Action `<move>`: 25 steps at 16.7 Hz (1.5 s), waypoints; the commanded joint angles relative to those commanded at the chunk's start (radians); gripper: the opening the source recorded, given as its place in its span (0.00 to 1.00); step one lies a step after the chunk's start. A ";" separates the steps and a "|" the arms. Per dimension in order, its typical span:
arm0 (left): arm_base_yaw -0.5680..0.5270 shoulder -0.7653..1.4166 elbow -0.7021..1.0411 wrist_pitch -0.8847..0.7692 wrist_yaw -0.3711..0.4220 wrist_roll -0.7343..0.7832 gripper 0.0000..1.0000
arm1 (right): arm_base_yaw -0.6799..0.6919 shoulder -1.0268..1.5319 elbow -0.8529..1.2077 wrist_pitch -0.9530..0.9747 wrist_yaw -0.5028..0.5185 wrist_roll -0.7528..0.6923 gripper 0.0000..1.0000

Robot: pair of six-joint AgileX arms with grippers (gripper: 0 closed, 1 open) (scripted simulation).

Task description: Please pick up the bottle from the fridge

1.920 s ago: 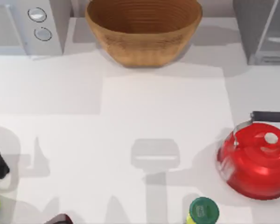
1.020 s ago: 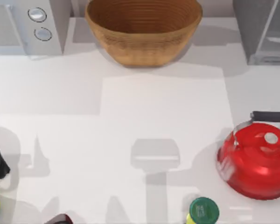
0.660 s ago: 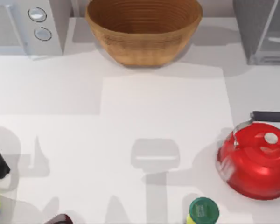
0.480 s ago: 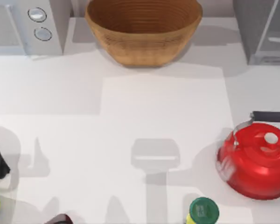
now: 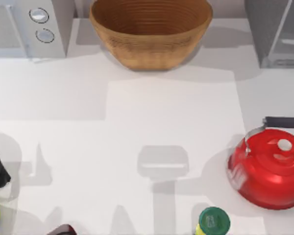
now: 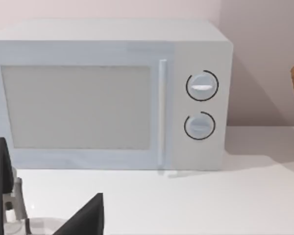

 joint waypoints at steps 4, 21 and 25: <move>0.000 0.000 0.000 0.000 0.000 0.000 1.00 | 0.010 0.007 0.010 -0.011 0.006 0.000 1.00; 0.000 0.000 0.000 0.000 0.000 0.000 1.00 | 0.278 0.318 0.837 -0.529 0.293 -0.008 1.00; 0.000 0.000 0.000 0.000 0.000 0.000 1.00 | 0.274 0.316 0.837 -0.528 0.291 -0.008 1.00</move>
